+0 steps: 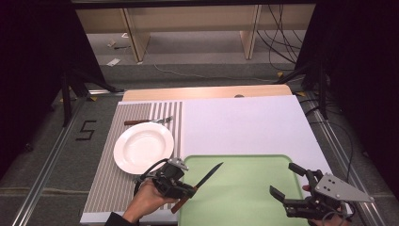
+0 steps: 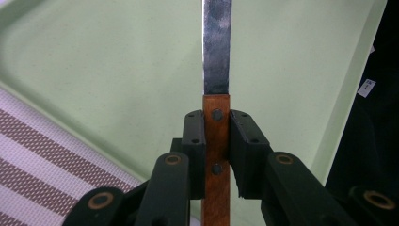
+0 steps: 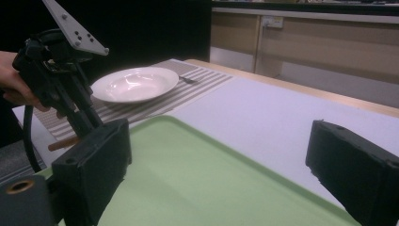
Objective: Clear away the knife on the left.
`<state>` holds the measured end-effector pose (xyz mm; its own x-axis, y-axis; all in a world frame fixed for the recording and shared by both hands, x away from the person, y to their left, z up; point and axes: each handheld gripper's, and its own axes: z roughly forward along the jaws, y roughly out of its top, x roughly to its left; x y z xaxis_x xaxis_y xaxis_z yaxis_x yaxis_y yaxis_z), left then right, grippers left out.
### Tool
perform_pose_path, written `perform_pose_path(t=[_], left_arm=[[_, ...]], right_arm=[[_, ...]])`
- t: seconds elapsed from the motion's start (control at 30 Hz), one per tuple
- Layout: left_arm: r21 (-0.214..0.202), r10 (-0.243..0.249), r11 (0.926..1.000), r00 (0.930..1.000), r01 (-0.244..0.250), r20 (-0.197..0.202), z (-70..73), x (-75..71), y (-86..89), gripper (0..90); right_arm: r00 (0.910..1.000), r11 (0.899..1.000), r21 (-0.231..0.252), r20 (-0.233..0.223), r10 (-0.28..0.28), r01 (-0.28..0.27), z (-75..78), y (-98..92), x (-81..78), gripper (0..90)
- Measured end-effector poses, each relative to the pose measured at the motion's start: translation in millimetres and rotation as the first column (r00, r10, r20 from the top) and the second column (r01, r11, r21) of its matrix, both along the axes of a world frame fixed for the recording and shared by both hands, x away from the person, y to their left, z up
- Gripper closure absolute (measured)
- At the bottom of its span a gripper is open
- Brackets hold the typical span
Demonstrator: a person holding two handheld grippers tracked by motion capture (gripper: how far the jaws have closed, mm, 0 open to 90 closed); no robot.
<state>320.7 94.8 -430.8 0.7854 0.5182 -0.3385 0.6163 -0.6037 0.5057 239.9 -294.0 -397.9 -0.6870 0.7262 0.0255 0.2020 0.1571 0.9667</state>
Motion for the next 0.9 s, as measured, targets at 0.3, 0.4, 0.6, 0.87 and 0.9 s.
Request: perform_pose_path(t=[0.3,0.4,0.6,0.87,0.9], left_arm=[[0.007,-0.005,1.0000,0.9995,0.005,-0.030,-4.1,3.5,-4.4,76.9],[0.010,-0.009,0.9999,0.9992,0.010,-0.039,-5.1,3.0,-8.1,76.9],[0.014,-0.025,0.9996,0.9984,0.026,-0.052,-7.0,2.6,-15.8,76.9],[0.035,-0.052,0.9979,0.9962,0.054,-0.070,-9.6,1.1,-27.1,76.9],[0.041,-0.055,0.9974,0.9958,0.058,-0.073,-9.9,0.3,-29.3,77.0]], right_arm=[[1.0000,1.000,-0.001,-0.002,0.001,-0.001,0.0,0.1,0.1,8.3],[1.0000,1.000,0.000,0.000,0.001,-0.001,-0.1,0.4,-0.1,8.4],[1.0000,1.000,0.000,-0.001,0.001,-0.001,-0.1,0.2,-0.1,8.3],[1.0000,1.000,-0.002,-0.001,0.002,-0.002,0.1,0.1,-0.1,8.4],[1.0000,1.000,0.000,-0.001,0.002,-0.002,0.0,0.2,-0.1,8.4]])
